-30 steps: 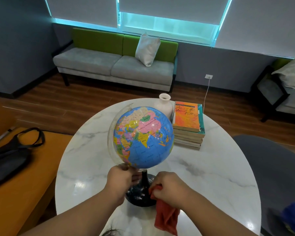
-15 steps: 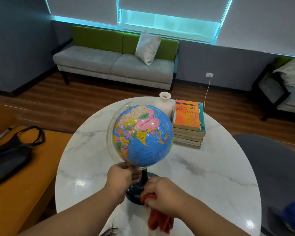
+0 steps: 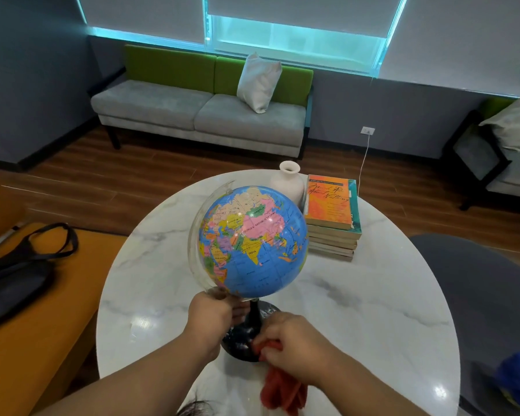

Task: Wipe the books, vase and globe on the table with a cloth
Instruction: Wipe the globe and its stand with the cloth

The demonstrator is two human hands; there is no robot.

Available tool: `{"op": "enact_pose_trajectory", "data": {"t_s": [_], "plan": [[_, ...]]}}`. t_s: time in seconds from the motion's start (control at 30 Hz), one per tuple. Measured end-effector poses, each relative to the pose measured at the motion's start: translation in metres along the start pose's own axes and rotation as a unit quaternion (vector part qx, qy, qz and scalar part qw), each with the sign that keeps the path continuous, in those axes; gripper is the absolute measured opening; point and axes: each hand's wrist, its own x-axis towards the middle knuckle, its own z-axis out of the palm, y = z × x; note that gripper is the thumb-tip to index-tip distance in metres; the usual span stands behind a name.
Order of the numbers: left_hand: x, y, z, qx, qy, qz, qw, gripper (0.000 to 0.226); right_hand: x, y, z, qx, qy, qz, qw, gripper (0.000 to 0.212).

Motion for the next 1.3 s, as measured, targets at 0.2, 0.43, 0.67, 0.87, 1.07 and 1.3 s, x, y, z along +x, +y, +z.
{"op": "enact_pose_trajectory", "data": {"t_s": [0.2,0.43,0.67,0.87,1.07,1.3], "plan": [[0.003,-0.002,-0.002,0.001,0.0,0.003,1.0,0.014,-0.007,0.023,-0.002,0.002,0.043,0.055,0.998,0.026],[0.001,0.002,-0.004,-0.002,-0.016,-0.003,1.0,0.016,-0.008,0.03,-0.005,0.091,0.08,0.076,0.99,0.025],[0.003,0.002,-0.007,0.006,-0.024,0.001,1.0,0.012,0.001,0.009,0.003,0.037,0.0,-0.009,0.999,0.03],[0.003,0.0,-0.009,0.008,-0.024,-0.008,1.0,0.014,0.012,0.042,-0.013,-0.015,0.06,0.117,0.991,0.03],[0.003,0.004,-0.015,0.025,-0.053,-0.012,0.998,0.012,0.017,0.03,-0.008,0.013,-0.001,0.054,0.998,0.031],[0.006,0.006,-0.018,0.051,-0.061,-0.012,0.997,0.009,0.027,0.032,-0.015,0.024,0.081,0.074,0.994,0.022]]}}
